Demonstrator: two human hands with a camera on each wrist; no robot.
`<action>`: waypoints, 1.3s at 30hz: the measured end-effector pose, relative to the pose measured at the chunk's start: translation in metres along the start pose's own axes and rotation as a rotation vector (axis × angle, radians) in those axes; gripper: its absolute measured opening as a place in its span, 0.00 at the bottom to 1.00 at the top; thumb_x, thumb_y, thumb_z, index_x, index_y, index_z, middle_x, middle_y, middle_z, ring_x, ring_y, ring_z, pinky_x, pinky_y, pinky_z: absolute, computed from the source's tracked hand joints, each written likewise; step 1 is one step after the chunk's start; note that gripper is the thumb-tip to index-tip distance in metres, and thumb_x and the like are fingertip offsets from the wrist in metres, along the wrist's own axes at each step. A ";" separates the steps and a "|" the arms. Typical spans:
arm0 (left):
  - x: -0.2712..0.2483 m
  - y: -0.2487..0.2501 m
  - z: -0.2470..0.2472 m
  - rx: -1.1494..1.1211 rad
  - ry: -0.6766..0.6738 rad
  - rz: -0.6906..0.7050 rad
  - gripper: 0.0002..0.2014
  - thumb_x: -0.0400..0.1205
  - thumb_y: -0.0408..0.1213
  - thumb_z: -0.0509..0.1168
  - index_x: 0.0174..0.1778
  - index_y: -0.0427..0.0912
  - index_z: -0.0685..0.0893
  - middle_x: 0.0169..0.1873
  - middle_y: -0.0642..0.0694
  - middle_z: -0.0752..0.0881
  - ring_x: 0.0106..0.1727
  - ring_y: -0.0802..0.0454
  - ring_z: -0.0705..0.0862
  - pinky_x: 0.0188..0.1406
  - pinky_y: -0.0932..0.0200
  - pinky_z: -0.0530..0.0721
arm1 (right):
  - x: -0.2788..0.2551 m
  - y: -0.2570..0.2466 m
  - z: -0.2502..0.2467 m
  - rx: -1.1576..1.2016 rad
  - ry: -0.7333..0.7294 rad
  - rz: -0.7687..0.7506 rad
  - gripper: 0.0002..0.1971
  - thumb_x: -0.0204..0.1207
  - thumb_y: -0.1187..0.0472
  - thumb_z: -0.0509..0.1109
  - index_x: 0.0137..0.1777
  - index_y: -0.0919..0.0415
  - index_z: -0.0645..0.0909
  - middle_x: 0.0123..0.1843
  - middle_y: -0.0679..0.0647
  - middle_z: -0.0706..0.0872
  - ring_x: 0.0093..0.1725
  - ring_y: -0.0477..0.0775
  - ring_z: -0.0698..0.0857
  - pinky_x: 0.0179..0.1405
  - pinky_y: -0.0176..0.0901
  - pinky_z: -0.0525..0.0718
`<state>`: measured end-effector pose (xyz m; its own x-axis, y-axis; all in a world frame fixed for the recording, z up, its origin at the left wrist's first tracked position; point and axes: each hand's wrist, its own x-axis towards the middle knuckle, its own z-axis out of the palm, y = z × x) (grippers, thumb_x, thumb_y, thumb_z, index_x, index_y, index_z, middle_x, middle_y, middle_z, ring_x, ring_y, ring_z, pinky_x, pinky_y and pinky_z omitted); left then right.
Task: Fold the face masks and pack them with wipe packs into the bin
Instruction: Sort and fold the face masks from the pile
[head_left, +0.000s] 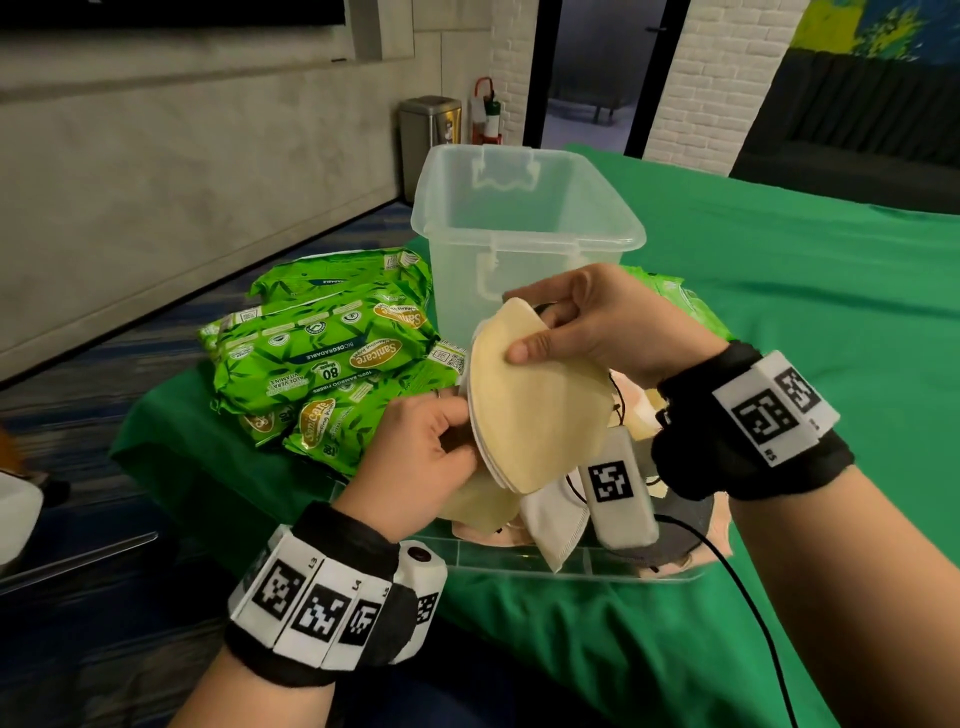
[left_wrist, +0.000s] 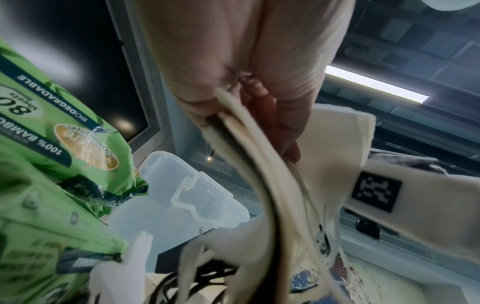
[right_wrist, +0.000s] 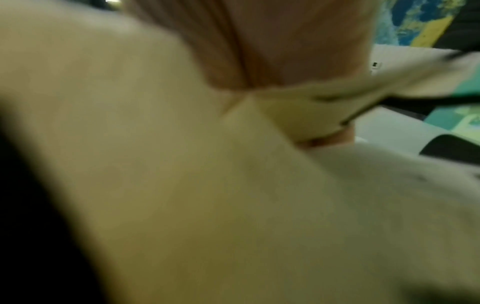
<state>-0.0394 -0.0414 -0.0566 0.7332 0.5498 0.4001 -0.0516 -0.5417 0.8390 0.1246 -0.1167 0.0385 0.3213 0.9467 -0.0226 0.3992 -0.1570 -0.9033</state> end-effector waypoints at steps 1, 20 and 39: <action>0.000 0.000 0.000 0.005 -0.005 0.004 0.16 0.65 0.44 0.64 0.49 0.52 0.85 0.37 0.49 0.90 0.44 0.51 0.87 0.46 0.48 0.86 | 0.000 -0.001 -0.001 0.010 0.005 0.013 0.28 0.50 0.57 0.81 0.54 0.64 0.85 0.31 0.54 0.88 0.30 0.47 0.84 0.36 0.39 0.85; -0.002 0.002 0.000 0.022 0.015 -0.009 0.12 0.66 0.42 0.67 0.46 0.49 0.84 0.35 0.52 0.86 0.36 0.54 0.82 0.37 0.51 0.83 | 0.001 0.013 0.001 0.180 0.048 0.021 0.08 0.57 0.62 0.79 0.30 0.61 0.81 0.30 0.50 0.87 0.31 0.49 0.84 0.33 0.38 0.84; 0.005 -0.002 -0.004 -0.246 0.342 -0.210 0.18 0.78 0.22 0.64 0.47 0.54 0.83 0.47 0.50 0.89 0.50 0.56 0.87 0.56 0.56 0.82 | -0.013 0.019 0.004 0.444 0.163 -0.233 0.12 0.53 0.70 0.77 0.28 0.61 0.75 0.24 0.48 0.85 0.23 0.44 0.83 0.24 0.33 0.81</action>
<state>-0.0381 -0.0347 -0.0546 0.4816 0.8316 0.2767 -0.1156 -0.2526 0.9606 0.1243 -0.1308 0.0199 0.4105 0.8810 0.2353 0.0851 0.2199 -0.9718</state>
